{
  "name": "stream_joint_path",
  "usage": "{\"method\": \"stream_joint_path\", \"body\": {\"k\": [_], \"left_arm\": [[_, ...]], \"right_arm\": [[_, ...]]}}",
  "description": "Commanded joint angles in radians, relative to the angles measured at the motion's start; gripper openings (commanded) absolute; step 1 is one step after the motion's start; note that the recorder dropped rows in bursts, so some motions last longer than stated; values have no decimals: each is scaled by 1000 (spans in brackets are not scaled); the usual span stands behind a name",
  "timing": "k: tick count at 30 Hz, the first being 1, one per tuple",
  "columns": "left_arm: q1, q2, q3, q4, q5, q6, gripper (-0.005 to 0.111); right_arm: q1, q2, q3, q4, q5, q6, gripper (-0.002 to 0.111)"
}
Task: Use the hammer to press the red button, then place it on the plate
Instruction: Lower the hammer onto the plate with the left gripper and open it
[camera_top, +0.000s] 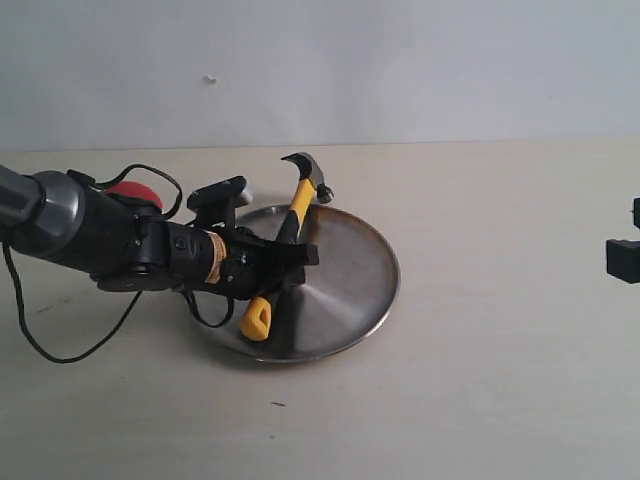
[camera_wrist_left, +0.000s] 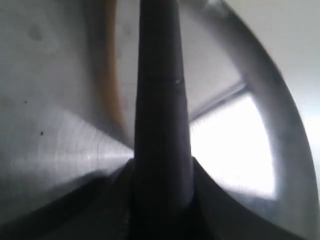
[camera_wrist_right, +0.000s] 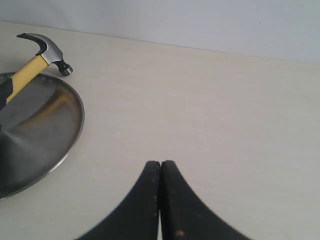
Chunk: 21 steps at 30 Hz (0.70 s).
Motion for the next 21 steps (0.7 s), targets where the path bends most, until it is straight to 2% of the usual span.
{"method": "stream_joint_path", "body": {"k": [1, 21], "left_arm": [[-26, -29, -22, -5, -8, 3, 0], [-27, -44, 0, 73, -22, -49, 1]], "right_arm": [[-3, -7, 5, -2, -5, -1, 0], [-3, -7, 5, -2, -5, -1, 0]]}}
